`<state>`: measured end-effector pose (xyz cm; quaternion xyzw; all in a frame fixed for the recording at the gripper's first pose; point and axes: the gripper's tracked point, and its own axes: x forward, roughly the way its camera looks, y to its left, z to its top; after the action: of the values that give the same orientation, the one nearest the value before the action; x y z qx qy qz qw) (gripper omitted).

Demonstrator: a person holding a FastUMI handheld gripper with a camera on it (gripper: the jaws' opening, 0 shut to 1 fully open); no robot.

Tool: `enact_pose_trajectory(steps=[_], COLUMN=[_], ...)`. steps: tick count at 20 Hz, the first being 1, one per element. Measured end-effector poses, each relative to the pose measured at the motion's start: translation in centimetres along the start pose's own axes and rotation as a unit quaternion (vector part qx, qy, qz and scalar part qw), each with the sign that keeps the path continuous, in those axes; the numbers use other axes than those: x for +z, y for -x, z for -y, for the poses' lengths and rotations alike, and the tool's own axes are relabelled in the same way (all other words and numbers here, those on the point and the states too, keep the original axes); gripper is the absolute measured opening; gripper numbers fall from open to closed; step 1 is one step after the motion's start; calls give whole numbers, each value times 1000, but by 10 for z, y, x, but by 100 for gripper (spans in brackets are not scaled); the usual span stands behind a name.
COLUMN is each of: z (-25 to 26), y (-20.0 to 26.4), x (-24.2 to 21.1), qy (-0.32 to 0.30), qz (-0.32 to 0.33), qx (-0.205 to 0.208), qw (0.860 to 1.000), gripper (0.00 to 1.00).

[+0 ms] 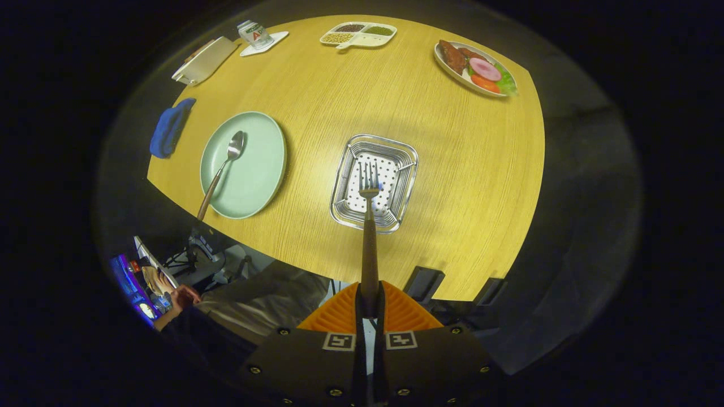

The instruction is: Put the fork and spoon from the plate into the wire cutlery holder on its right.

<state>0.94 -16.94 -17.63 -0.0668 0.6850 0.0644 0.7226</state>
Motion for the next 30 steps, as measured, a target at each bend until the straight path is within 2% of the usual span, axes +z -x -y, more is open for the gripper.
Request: enact_pose_trajectory(steps=[3,7,10,14,19,24,30], z=[2,0,5,-11,-54,-108,-185], y=[3,16,33,56,78,82,59], x=[13,31,30,26,23,31,34], qy=[-2,-27,-39,-58,-40,-11,18], qz=[22,80,113,163,222,254,246], qx=[0,15,3,17,29,43,86], qw=[1000,996,993,985,974,966,965], gripper=[13,13,15,16,16,16,16])
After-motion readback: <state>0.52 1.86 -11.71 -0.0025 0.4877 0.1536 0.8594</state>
